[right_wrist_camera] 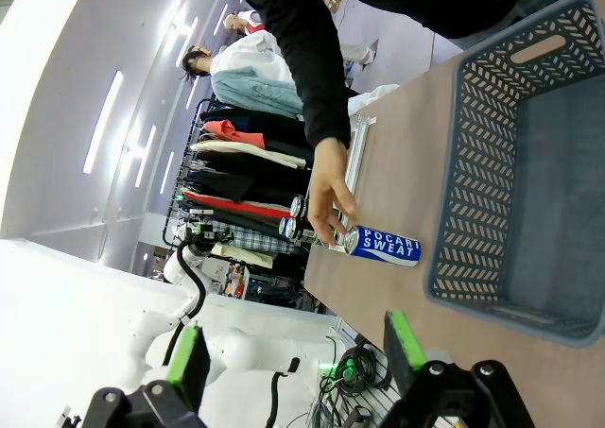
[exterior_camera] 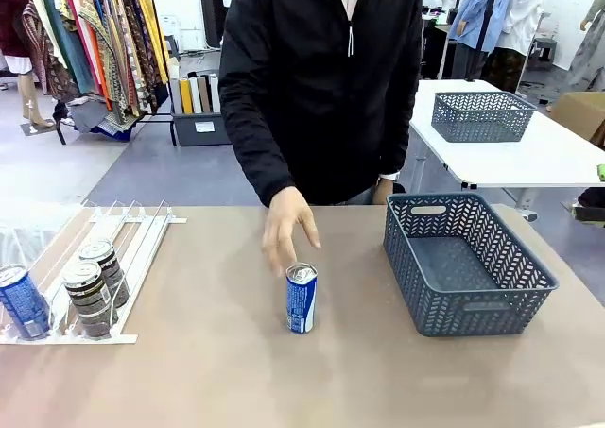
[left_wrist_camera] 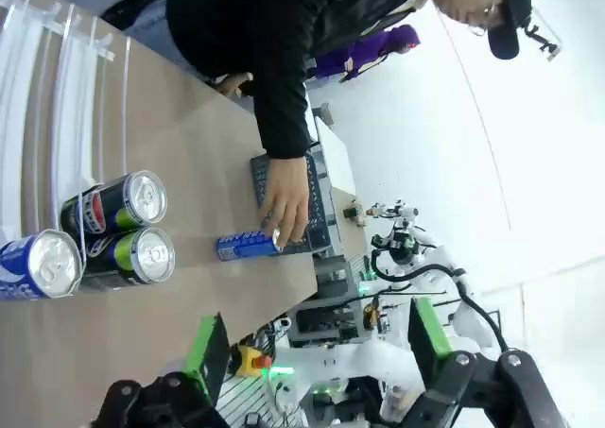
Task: Retrieve and store the cans from the dispenser.
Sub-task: Pick up one can from the Automatic Can Dispenser and place it in the middle of the table, then pick up the last remaining can from one row of the Automatic Can Dispenser and place it in the middle of the table.
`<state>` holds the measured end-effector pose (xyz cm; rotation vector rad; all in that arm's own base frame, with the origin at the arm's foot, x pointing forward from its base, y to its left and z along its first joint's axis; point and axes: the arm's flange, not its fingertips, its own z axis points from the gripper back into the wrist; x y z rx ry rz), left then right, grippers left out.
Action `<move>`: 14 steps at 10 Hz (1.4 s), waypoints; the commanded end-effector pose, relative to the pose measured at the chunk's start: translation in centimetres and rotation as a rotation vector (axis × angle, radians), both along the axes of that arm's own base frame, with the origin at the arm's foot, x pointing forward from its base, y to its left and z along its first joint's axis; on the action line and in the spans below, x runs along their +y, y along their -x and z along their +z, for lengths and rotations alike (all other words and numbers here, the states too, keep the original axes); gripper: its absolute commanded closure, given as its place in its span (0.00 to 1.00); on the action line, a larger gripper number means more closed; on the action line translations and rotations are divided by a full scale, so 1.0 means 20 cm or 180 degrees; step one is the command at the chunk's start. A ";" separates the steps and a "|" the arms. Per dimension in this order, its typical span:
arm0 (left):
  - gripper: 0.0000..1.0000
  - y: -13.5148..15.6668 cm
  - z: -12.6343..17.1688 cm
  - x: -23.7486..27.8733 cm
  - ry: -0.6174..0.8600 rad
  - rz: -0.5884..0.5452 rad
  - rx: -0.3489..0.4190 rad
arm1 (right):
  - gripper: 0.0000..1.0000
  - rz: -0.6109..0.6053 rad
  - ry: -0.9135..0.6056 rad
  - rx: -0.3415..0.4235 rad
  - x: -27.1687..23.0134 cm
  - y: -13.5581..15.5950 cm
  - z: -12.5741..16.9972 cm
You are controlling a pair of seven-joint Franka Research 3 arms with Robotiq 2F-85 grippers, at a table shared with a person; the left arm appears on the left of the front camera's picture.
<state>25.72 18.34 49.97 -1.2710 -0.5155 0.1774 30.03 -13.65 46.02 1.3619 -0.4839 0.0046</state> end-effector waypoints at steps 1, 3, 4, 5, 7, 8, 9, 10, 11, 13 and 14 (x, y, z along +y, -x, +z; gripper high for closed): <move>0.00 -0.07 0.10 -0.05 -0.0332 -0.0184 0.0111 | 0.00 -0.0018 -0.0048 -0.0037 0.01 -0.01 0.02; 0.00 -0.07 0.10 -0.05 -0.0332 -0.0184 0.0111 | 0.00 -0.0018 -0.0048 -0.0037 0.01 -0.01 0.02; 0.00 -0.07 0.10 -0.05 -0.0332 -0.0184 0.0111 | 0.00 -0.0018 -0.0048 -0.0037 0.01 -0.01 0.02; 0.00 -0.07 0.10 -0.05 -0.0332 -0.0184 0.0111 | 0.00 -0.0018 -0.0048 -0.0037 0.01 -0.01 0.02; 0.00 -0.07 0.10 -0.05 -0.0332 -0.0184 0.0111 | 0.00 -0.0018 -0.0048 -0.0037 0.01 -0.01 0.02; 0.00 -0.07 0.10 -0.05 -0.0332 -0.0184 0.0111 | 0.00 -0.0018 -0.0048 -0.0037 0.01 -0.01 0.02; 0.00 -0.07 0.10 -0.05 -0.0332 -0.0184 0.0111 | 0.00 -0.0018 -0.0048 -0.0037 0.01 -0.01 0.02; 0.00 -0.08 0.10 -0.06 -0.0324 -0.0146 0.0150 | 0.00 -0.0018 -0.0048 -0.0037 0.01 -0.01 0.02; 0.00 -0.11 0.14 -0.11 -0.1326 -0.0028 0.0525 | 0.00 -0.0018 -0.0048 -0.0037 0.01 -0.01 0.02; 0.00 -0.24 0.20 -0.32 -0.3152 -0.0263 0.1267 | 0.00 -0.0018 -0.0048 -0.0037 0.01 -0.01 0.02; 0.00 -0.29 0.20 -0.40 -0.3483 -0.0268 0.1561 | 0.00 -0.0018 -0.0048 -0.0037 0.01 -0.01 0.02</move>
